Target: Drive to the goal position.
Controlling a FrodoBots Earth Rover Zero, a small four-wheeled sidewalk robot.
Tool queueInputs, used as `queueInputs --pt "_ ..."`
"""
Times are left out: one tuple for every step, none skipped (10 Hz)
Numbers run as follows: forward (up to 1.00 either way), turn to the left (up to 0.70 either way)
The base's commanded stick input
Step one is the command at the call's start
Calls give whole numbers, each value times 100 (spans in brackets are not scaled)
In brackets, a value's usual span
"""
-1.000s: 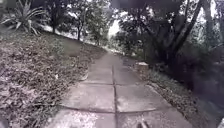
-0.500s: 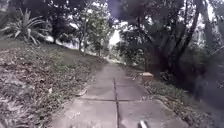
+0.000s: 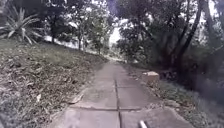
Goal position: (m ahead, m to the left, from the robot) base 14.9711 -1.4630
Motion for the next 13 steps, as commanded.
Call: queueInputs --pt "70 0" --pt "70 0" --pt "70 0" --pt "70 0" --pt "70 0" --pt "70 0" --pt "70 0" --pt "70 0" --pt "70 0" --pt "70 0" --pt "70 0" --pt "70 0" --pt "70 7"
